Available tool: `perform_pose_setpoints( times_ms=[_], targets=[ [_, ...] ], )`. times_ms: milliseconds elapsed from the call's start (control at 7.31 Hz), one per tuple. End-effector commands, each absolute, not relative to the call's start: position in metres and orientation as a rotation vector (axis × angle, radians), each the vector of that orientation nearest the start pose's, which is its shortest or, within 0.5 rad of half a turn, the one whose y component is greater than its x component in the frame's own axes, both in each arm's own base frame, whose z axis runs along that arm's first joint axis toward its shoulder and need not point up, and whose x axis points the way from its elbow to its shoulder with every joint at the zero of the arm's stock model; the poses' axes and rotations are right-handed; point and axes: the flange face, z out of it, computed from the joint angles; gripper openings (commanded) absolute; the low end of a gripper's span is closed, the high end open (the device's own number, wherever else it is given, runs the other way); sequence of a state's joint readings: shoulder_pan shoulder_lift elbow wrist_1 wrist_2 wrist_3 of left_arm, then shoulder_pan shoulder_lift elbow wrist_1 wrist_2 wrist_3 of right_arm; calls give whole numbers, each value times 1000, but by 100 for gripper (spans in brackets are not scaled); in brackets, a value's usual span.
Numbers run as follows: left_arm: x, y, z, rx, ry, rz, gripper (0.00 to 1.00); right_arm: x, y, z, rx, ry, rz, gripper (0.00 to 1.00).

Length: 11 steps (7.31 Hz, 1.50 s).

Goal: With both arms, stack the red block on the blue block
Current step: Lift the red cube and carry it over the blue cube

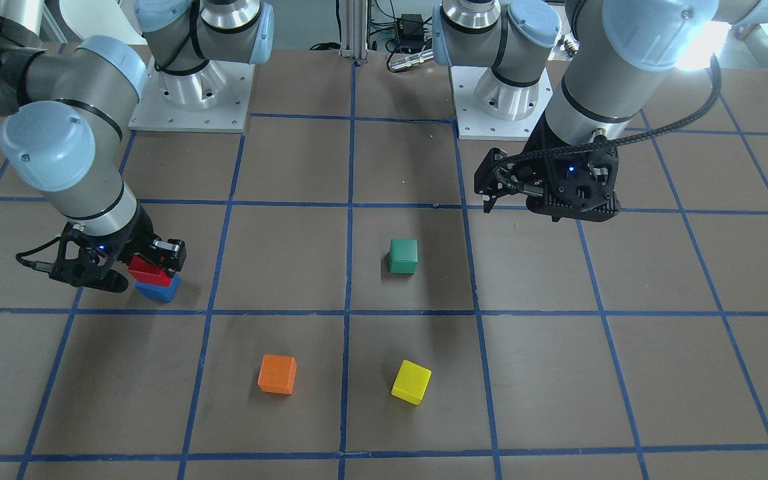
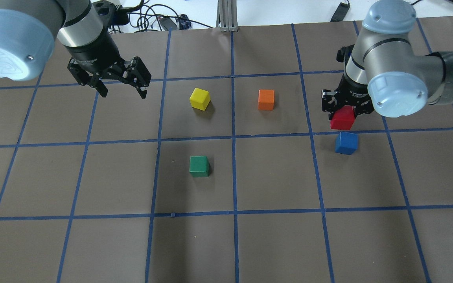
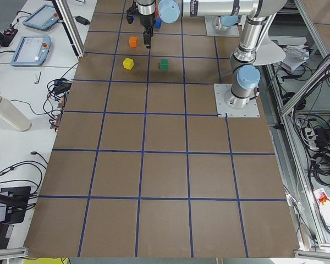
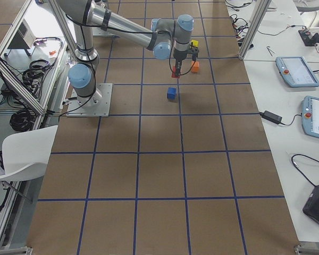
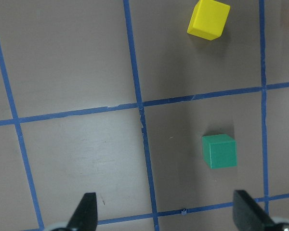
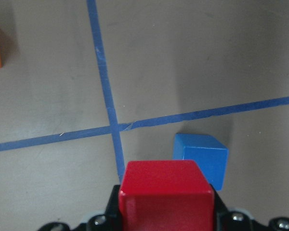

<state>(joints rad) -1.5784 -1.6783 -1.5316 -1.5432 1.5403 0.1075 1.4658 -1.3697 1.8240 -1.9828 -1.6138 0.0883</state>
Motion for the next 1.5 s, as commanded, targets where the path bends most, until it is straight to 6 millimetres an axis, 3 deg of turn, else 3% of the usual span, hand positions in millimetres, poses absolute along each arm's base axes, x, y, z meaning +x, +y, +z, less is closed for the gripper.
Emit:
perform_pose_setpoints(
  times_ms=[0,137,821,1368],
  targets=[
    [-141,-533,453,196,3169,68,100,34,-541,291,420,3142,97,11],
    [-141,-534,453,196,3169,68,100,19,-537,284,469,3124,121,11],
    [-141,-535,452,198,3169,70,100,21,-522,258,557,3112,48,10],
    [-141,-535,452,198,3169,68,100,28,-522,256,540,3081,38,10]
  ],
)
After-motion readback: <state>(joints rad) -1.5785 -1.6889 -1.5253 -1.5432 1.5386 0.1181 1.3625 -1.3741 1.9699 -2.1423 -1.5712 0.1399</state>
